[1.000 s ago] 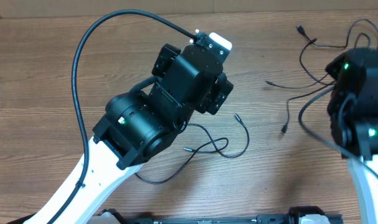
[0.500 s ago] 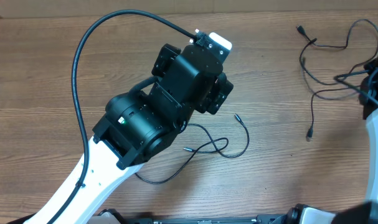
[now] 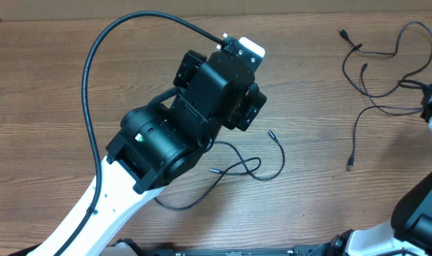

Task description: Untangle cables

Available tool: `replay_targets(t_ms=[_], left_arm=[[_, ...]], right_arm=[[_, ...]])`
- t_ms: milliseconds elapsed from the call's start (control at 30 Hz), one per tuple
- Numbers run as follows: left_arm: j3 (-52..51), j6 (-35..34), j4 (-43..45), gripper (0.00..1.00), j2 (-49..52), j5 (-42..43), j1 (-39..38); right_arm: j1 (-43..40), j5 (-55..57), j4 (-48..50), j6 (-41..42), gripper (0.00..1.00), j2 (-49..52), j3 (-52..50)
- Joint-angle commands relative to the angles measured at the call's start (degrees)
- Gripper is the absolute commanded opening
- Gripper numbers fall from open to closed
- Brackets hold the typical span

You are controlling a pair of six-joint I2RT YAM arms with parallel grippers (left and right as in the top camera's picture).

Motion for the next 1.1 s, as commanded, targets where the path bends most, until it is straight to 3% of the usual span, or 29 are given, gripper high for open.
replay_targets(t_ms=[0, 267, 333, 367, 467, 500, 800, 1067], left_arm=[[0.85, -1.20, 0.17, 0.99, 0.17, -0.70, 0.26], [0.85, -1.20, 0.17, 1.00, 0.17, -0.70, 0.26], [0.85, -1.20, 0.17, 1.00, 0.17, -0.70, 0.26], [0.85, -1.20, 0.17, 1.00, 0.17, -0.70, 0.26], [0.85, -1.20, 0.17, 1.00, 0.17, -0.70, 0.26], [0.85, -1.20, 0.17, 1.00, 0.17, -0.70, 0.26], [0.85, -1.20, 0.17, 0.99, 0.17, -0.70, 0.26], [0.85, -1.20, 0.17, 1.00, 0.17, -0.70, 0.26]], right_arm=[[-3.34, -1.22, 1.03, -0.04, 0.04, 2.89, 1.31], [-9.92, -7.87, 0.59, 2.84, 0.04, 3.98, 1.31], [-11.23, -9.18, 0.48, 2.82, 0.22, 3.98, 1.31], [-11.89, -10.27, 0.17, 2.84, 0.46, 3.98, 1.31], [-12.87, -13.46, 0.07, 2.82, 0.90, 3.98, 1.31], [-13.11, -15.26, 0.11, 2.82, 1.00, 3.98, 1.31], [-13.16, -25.62, 1.22, 2.80, 1.00, 3.96, 1.31], [-13.16, -50.36, 9.86, 2.73, 1.00, 2.91, 1.31]])
